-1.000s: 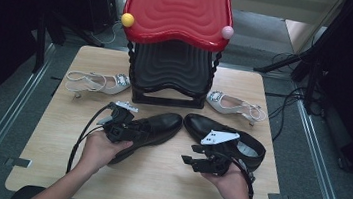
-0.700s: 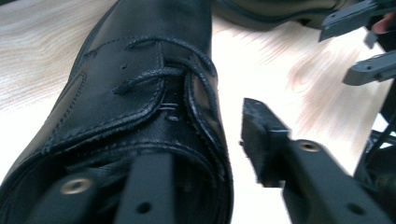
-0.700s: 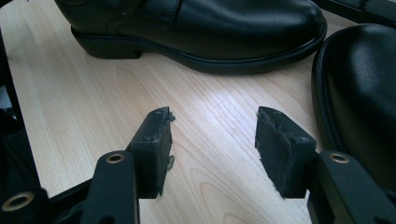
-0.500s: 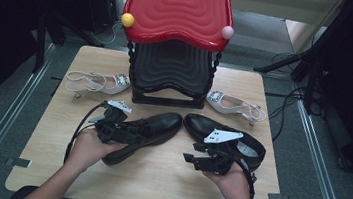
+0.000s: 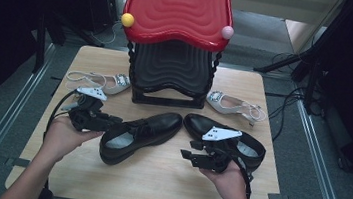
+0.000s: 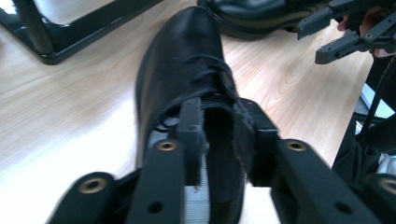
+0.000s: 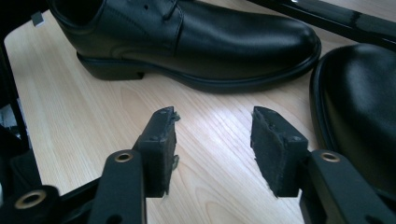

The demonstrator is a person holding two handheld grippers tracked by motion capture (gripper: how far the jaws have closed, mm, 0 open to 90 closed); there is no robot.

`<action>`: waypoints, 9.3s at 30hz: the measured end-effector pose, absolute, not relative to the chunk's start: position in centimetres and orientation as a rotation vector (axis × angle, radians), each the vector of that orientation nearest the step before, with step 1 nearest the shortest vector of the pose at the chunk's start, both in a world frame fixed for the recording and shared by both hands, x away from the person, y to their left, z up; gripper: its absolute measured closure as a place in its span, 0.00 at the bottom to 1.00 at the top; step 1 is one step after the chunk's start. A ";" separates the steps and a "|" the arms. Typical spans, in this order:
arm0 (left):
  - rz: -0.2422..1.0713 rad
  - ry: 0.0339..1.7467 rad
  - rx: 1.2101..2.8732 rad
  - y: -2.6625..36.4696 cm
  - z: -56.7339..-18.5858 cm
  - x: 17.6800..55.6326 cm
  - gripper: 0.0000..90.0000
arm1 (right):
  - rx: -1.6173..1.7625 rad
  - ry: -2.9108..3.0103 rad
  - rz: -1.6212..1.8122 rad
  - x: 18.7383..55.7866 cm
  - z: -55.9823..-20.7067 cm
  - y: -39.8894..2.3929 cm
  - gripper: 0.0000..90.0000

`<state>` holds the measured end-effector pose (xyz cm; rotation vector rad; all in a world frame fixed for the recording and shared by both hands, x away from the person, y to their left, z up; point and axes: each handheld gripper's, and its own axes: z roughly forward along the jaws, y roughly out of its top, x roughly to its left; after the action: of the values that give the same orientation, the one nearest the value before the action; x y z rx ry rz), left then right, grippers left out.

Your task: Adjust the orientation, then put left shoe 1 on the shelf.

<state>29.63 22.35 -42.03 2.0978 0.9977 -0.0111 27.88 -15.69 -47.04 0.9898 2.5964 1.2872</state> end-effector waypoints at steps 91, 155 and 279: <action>-0.234 0.921 2.130 17.7 -50.8 32.6 1.00 | 1.207 2.569 1.193 32.9 -50.3 -9.7 1.00; -0.209 0.821 2.047 16.3 -46.5 32.0 1.00 | 1.355 2.547 1.300 31.4 -45.0 -15.5 0.70; 0.173 0.765 2.031 11.6 -23.9 48.2 1.00 | 1.425 2.825 1.249 31.2 -42.0 -12.6 0.97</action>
<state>48.25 11.63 -23.90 2.0308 0.7648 0.1728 31.18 -12.62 -41.98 1.4252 2.8254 1.2486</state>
